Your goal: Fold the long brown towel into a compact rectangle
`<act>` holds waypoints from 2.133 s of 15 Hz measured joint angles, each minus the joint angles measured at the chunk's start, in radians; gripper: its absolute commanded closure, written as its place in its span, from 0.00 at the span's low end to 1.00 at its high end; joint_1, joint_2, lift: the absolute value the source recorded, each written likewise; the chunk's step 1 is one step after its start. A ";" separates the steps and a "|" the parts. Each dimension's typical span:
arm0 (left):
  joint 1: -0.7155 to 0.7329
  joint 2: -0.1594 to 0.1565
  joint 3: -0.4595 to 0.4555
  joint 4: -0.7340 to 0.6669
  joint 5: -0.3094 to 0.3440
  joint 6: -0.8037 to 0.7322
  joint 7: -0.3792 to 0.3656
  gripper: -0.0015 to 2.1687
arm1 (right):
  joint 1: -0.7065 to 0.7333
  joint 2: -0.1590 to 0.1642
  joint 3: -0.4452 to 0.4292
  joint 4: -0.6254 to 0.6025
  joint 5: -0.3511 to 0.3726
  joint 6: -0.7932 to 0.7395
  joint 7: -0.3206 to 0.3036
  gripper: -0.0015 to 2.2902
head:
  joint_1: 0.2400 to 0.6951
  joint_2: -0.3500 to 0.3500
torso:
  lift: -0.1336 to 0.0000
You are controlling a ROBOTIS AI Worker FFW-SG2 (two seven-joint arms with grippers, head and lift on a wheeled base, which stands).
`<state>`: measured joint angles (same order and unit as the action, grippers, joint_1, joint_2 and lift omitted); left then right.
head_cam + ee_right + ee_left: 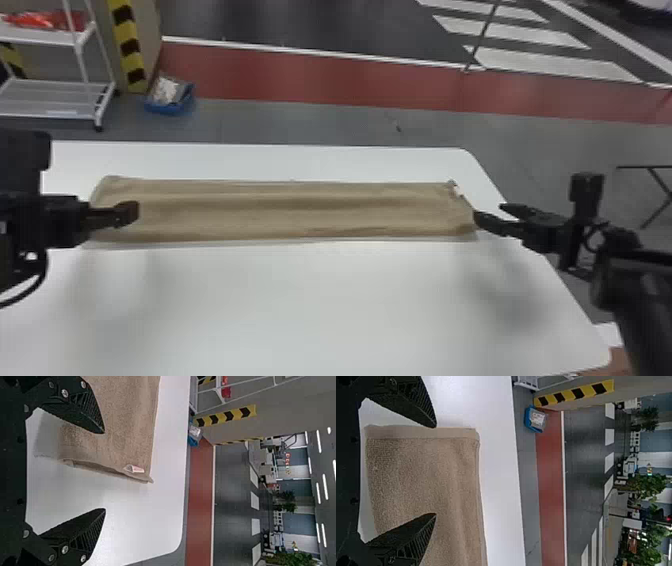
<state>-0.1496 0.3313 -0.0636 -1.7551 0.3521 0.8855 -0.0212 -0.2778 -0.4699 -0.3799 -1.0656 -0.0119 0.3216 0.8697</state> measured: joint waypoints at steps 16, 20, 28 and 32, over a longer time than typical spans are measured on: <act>0.038 0.000 0.036 0.003 -0.011 0.107 0.001 0.91 | 0.052 0.047 0.011 -0.037 0.038 -0.028 -0.005 0.75 | 1.00 0.24 | 0.04; 0.044 -0.004 0.051 -0.014 0.007 0.105 0.009 0.91 | 0.071 0.053 0.002 -0.074 0.034 -0.025 -0.007 0.75 | 1.00 0.24 | 0.04; 0.111 0.001 0.108 -0.169 0.019 0.217 0.034 0.91 | 0.143 0.074 -0.022 -0.274 0.014 0.121 -0.001 0.75 | 1.00 0.27 | 0.04; 0.162 0.003 0.173 -0.236 0.022 0.306 0.021 0.91 | 0.194 0.074 -0.058 -0.343 -0.001 0.168 0.015 0.75 | 1.00 0.28 | 0.04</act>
<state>0.0120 0.3340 0.1096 -1.9910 0.3739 1.1916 -0.0005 -0.0836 -0.3957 -0.4383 -1.4090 -0.0126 0.4898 0.8843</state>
